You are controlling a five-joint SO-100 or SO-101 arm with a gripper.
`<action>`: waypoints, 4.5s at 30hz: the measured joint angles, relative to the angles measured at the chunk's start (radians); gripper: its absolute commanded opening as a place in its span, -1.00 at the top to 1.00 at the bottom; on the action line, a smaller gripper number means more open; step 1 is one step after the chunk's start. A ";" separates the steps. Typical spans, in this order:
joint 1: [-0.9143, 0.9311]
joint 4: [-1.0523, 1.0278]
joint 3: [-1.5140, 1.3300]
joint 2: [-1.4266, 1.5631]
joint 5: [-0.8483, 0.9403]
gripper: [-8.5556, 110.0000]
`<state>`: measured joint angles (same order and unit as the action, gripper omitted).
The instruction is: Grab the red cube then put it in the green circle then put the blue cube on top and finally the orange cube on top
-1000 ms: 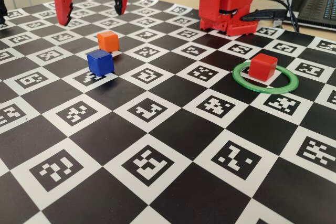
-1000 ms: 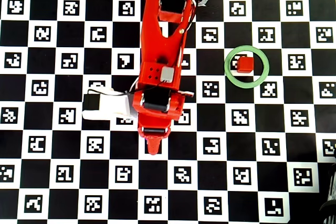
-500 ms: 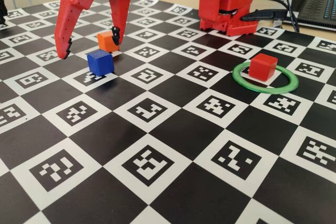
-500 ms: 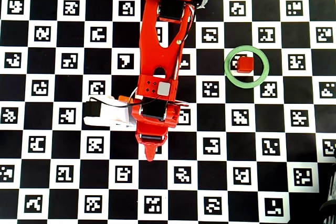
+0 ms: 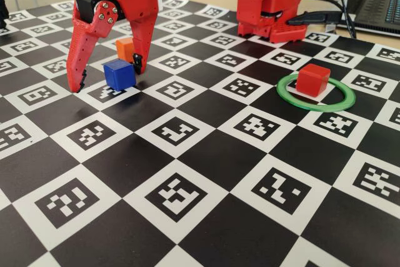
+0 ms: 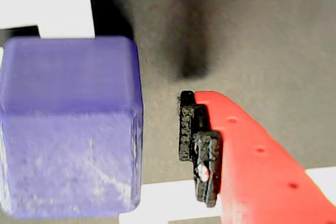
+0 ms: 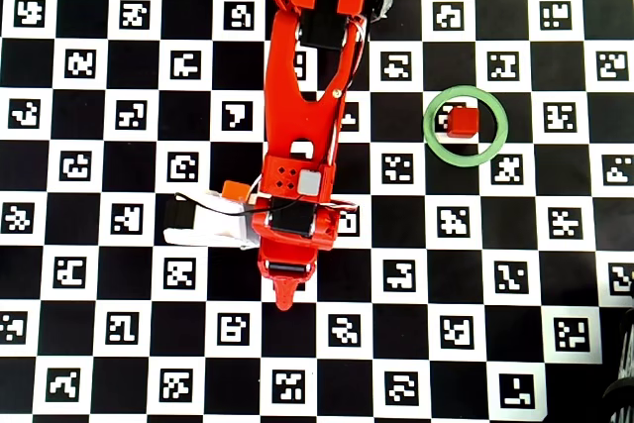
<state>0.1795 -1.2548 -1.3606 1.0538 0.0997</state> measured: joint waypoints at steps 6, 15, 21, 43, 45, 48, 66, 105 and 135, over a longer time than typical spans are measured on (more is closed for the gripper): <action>0.000 0.000 0.000 0.000 0.000 0.02; 0.000 0.000 0.000 -0.006 -0.023 0.02; 0.000 0.000 0.000 -0.006 -0.023 0.02; 0.000 0.018 0.002 -0.020 -0.046 0.11; 0.000 0.018 0.009 -0.021 -0.046 0.11; 0.000 0.018 0.015 -0.021 -0.046 0.14; 0.000 0.028 0.025 -0.021 -0.046 0.76; -0.061 -0.337 -0.092 0.451 -0.187 0.76; -0.871 -0.453 -0.170 0.684 -0.816 0.76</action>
<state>-0.6918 -1.7073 -1.5309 1.7380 -0.7164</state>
